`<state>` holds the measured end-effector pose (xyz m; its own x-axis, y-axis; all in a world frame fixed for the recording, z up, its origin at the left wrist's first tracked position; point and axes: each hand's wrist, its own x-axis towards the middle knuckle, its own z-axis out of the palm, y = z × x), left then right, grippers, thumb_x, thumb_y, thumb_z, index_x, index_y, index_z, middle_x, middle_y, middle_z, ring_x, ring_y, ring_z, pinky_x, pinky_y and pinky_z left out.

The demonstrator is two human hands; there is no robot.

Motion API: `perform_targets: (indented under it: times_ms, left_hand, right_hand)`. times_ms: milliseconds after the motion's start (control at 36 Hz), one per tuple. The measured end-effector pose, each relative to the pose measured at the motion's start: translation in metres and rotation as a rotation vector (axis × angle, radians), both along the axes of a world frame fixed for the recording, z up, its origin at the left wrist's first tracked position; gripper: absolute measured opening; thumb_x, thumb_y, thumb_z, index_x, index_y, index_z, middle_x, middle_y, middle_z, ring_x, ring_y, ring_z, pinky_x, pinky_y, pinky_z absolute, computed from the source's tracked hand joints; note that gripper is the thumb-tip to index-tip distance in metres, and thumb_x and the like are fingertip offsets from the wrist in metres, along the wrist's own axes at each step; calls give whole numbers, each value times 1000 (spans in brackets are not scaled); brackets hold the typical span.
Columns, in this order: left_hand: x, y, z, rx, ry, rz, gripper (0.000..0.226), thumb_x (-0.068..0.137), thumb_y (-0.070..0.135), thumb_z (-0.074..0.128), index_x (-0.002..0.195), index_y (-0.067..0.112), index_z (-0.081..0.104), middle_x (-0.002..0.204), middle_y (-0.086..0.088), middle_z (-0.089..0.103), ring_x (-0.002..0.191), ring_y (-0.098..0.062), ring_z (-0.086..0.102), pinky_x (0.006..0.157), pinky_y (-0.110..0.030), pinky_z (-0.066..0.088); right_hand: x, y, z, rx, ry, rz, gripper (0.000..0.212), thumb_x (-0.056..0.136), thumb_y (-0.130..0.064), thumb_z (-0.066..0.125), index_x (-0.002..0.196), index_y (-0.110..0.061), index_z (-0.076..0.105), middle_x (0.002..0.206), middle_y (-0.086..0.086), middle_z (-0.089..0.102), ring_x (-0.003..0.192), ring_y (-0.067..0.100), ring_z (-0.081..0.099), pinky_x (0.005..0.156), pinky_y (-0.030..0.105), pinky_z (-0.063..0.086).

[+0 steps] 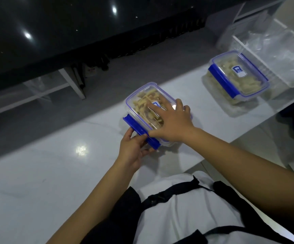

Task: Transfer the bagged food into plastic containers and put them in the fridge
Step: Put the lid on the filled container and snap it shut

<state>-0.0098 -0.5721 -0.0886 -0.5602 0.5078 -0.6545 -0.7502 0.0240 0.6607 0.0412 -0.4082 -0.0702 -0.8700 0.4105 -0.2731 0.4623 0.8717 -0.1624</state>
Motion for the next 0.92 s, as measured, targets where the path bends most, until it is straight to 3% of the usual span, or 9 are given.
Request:
perform_targets:
  times_ms: [139, 250, 333, 500, 583, 694, 806, 917]
  left_hand:
    - [0, -3, -2, 7, 11, -24, 41, 97, 1, 59, 128, 28, 59, 105, -10, 78, 94, -33, 76, 71, -46, 64]
    - [1, -4, -1, -5, 43, -45, 40, 99, 4, 57, 129, 29, 59, 106, -8, 77, 95, -29, 76, 67, -40, 62]
    - [-3, 1, 3, -20, 78, -77, 34, 101, 14, 57, 129, 33, 59, 107, -8, 77, 95, -28, 76, 71, -44, 63]
    - [-2, 16, 10, -125, 192, -43, 46, 93, 31, 72, 135, 32, 55, 117, -5, 72, 97, -25, 75, 72, -48, 64]
    - [3, 26, 12, -167, 251, -30, 54, 95, 27, 70, 142, 34, 45, 125, 0, 65, 103, -20, 69, 60, -39, 64]
    - [-3, 35, 14, -219, 312, -74, 55, 99, 23, 64, 145, 32, 36, 131, 4, 57, 103, -18, 61, 46, -26, 56]
    - [-4, 41, 13, -307, 383, -110, 58, 102, 23, 57, 150, 32, 26, 139, -1, 49, 117, -27, 56, 51, -31, 58]
    - [-4, 40, 14, -305, 426, -140, 58, 102, 24, 57, 150, 34, 26, 137, 1, 50, 113, -24, 57, 47, -27, 56]
  right_hand:
    - [35, -4, -11, 67, 69, 57, 93, 68, -89, 28, 151, -56, 1, 168, -5, 2, 144, 45, 10, 109, 60, 23]
    - [37, -5, -16, 58, 53, 58, 88, 73, -93, 15, 149, -57, -11, 168, -4, -9, 149, 47, -6, 115, 63, 10]
    - [36, -2, -19, 31, 51, 64, 86, 74, -95, 7, 148, -58, -16, 167, -6, -15, 149, 44, -17, 116, 65, 1]
    - [34, -1, -20, 30, 47, 61, 59, 92, -71, -3, 144, -57, -27, 168, -4, -15, 150, 39, -23, 118, 65, 0]
    - [31, -4, -20, 38, 19, 36, 58, 90, -69, -7, 144, -56, -25, 167, -5, -17, 149, 38, -26, 118, 64, -4]
    - [24, -10, -17, 28, -8, -3, 59, 95, -66, 1, 150, -53, -17, 167, -3, -17, 148, 39, -25, 117, 64, -5]
    - [22, -15, -14, 41, -44, -17, 60, 99, -63, 8, 153, -48, -14, 167, -1, -17, 149, 42, -23, 118, 65, -3]
    - [18, -10, 2, 2, -107, 8, 61, 101, -60, 20, 155, -47, -4, 168, -1, -10, 150, 45, -11, 117, 65, 9]
